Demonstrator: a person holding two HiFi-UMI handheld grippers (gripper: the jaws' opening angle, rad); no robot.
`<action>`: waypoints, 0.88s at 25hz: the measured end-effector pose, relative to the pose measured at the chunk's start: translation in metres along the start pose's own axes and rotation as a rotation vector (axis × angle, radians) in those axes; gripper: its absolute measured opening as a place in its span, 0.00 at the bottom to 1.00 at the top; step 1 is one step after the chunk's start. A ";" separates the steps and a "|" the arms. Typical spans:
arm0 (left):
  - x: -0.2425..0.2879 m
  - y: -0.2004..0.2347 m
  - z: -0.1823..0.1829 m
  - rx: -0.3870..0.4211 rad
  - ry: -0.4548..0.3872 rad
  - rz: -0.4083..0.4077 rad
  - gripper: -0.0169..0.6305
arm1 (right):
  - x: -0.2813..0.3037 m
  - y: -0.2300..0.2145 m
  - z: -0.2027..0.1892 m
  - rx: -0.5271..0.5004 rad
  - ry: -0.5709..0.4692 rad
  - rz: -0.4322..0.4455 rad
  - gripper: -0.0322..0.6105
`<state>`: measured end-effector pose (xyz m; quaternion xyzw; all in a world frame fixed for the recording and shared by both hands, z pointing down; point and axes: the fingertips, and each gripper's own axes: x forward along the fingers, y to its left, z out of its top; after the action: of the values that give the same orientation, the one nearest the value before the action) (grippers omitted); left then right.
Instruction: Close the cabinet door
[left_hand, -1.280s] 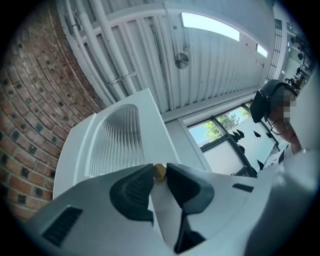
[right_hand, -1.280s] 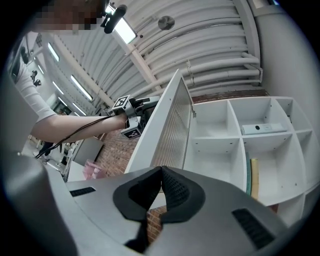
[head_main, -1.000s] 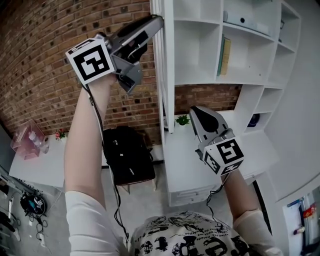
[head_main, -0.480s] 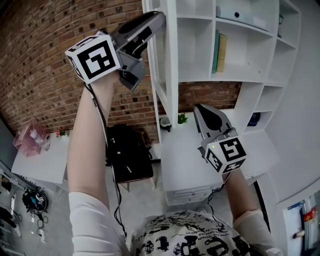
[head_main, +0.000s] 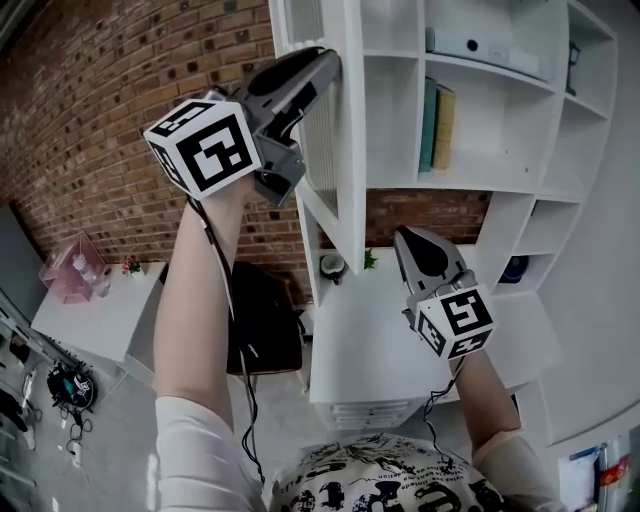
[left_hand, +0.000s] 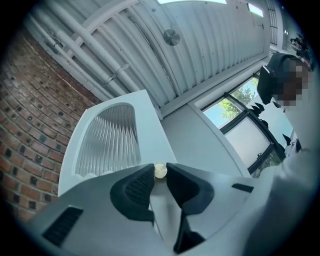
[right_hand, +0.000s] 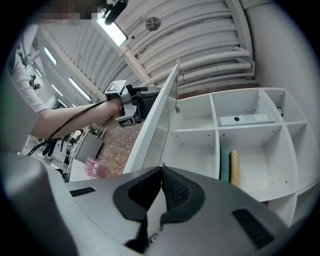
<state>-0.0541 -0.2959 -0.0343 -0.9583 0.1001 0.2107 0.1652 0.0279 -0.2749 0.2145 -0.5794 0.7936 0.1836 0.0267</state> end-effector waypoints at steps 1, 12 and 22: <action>0.007 -0.003 -0.003 0.006 0.006 0.012 0.16 | -0.001 -0.007 -0.001 0.004 -0.004 0.007 0.07; 0.088 -0.010 -0.038 0.107 0.079 0.178 0.16 | -0.005 -0.084 -0.020 0.015 -0.017 0.071 0.07; 0.145 0.007 -0.070 0.148 0.103 0.265 0.16 | 0.000 -0.158 -0.039 0.051 0.021 0.053 0.07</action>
<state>0.0994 -0.3457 -0.0396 -0.9313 0.2494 0.1735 0.2009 0.1817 -0.3286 0.2095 -0.5594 0.8133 0.1579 0.0285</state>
